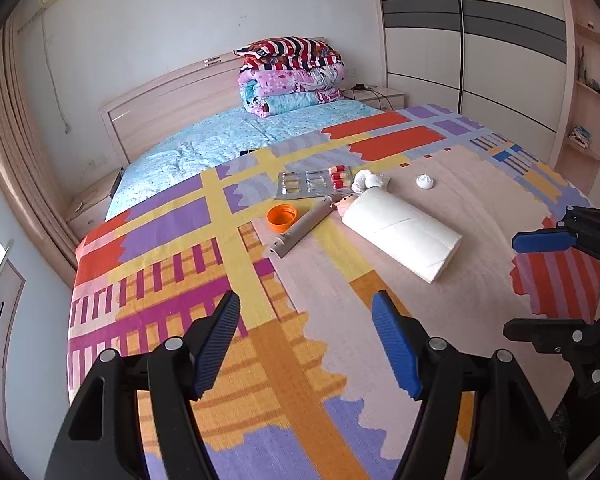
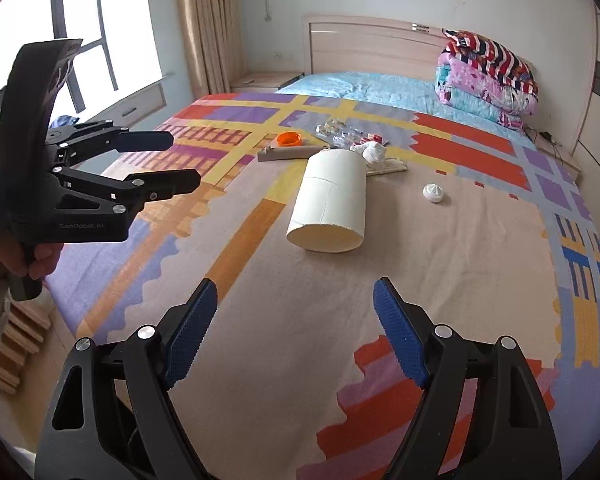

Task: Collect trash
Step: 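Raise both tools from the bin back toward the bed, then grasp the white paper tube with the right tool while the left tool grasps the thin rod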

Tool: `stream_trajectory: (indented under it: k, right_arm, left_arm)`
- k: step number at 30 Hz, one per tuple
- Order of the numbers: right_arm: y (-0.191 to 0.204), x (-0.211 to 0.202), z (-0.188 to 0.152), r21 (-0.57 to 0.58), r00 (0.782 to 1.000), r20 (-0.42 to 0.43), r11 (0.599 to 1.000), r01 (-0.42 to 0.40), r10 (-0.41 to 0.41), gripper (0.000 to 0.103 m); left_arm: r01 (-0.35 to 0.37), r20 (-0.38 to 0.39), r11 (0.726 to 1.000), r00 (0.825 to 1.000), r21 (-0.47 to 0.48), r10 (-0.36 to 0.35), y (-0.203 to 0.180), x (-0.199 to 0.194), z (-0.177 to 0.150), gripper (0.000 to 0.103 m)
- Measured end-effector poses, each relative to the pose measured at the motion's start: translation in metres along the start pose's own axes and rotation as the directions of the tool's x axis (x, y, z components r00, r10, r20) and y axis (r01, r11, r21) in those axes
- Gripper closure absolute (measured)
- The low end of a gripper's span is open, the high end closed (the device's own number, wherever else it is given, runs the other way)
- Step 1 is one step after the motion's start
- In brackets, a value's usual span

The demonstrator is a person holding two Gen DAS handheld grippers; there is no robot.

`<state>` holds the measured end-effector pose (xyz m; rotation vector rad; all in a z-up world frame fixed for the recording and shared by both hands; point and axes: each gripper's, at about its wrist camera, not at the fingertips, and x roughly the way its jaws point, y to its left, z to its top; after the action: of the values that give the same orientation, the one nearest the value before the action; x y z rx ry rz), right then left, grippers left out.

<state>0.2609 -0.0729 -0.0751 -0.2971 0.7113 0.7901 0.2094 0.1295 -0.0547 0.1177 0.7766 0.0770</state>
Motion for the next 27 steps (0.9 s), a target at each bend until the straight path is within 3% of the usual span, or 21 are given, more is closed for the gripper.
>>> stream_trajectory:
  k: [4,17,20,24,25,27]
  right_arm:
    - [-0.003,0.015,0.011,0.014,0.999,-0.011,0.999,0.039,-0.039,0.023]
    - [-0.012,0.043,0.025,0.043,0.998,-0.039,0.998,0.051,-0.049,0.023]
    - [-0.016,0.044,0.025,0.063,0.998,-0.033,0.997,0.054,-0.052,0.023]
    - [-0.023,0.05,0.026,0.083,0.998,-0.039,0.995,0.052,-0.049,0.025]
    - [-0.024,0.052,0.026,0.083,0.998,-0.045,0.995,0.048,-0.045,0.033]
    - [-0.026,0.055,0.026,0.088,0.998,-0.051,0.995,0.041,-0.036,0.04]
  left_arm:
    - [0.012,-0.014,1.0,1.0,0.004,-0.012,0.011,0.024,0.01,0.037]
    - [0.026,-0.104,1.0,0.994,-0.009,-0.027,0.021,0.088,0.029,0.039]
    - [0.065,-0.1,0.996,0.992,-0.063,-0.071,0.027,0.096,0.033,0.048]
    - [0.084,-0.088,0.995,0.992,-0.055,-0.088,0.025,0.101,0.039,0.06]
    - [0.09,-0.086,0.995,0.992,-0.051,-0.094,0.024,0.102,0.041,0.063]
    - [0.098,-0.091,0.994,0.991,-0.053,-0.103,0.024,0.103,0.043,0.07]
